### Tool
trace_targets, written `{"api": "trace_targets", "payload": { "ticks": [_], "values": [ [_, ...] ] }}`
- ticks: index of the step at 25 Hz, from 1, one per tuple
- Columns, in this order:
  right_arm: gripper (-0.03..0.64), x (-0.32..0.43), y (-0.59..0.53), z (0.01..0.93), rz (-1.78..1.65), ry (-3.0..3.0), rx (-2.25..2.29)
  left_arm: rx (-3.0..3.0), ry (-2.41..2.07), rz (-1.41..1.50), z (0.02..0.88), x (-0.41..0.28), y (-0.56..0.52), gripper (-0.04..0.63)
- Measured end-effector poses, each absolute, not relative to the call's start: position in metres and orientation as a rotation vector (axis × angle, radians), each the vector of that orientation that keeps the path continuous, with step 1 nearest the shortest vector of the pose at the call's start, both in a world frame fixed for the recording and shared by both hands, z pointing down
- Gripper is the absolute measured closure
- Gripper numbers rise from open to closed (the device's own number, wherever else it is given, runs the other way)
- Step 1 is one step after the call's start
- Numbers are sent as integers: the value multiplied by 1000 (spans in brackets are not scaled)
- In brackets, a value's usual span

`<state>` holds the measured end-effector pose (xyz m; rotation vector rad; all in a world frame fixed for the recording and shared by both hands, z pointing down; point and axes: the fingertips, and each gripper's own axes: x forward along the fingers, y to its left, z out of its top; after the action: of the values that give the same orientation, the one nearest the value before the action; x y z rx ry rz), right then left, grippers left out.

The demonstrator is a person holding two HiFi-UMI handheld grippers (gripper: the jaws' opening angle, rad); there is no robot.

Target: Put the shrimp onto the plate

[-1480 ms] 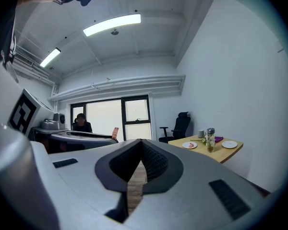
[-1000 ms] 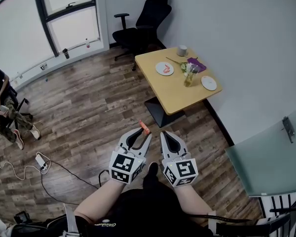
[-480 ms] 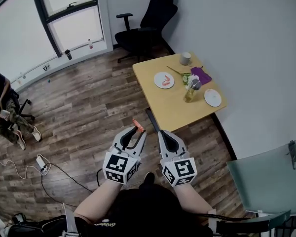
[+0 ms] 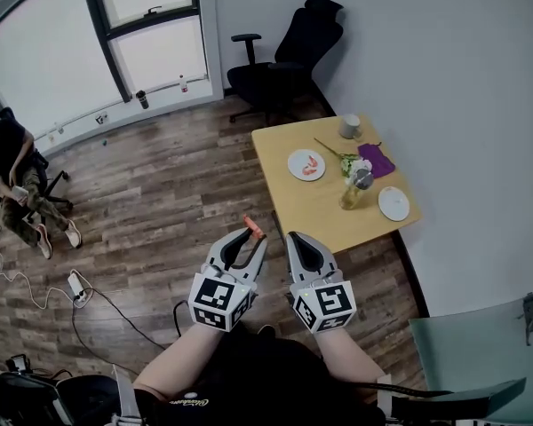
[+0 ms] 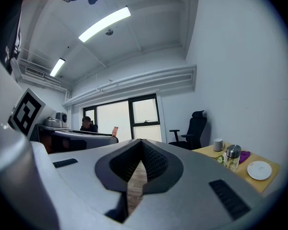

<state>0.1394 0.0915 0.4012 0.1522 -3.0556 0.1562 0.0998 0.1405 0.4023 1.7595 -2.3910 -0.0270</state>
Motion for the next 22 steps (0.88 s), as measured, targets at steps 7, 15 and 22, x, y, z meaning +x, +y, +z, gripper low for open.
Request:
{"api": "trace_targets", "payload": {
  "ticks": [7,15,22],
  "values": [
    [615,111,81,398,111,-3081,113,1764,-2441,-35,400,75,129,477],
    [615,52,50,414,87,-3068,124,1768,-2434,-71,416,13,98,477],
    [615,-51,17,418,121,-3052,151,1784,-2382,-56,420,-93,62,476]
  ]
}}
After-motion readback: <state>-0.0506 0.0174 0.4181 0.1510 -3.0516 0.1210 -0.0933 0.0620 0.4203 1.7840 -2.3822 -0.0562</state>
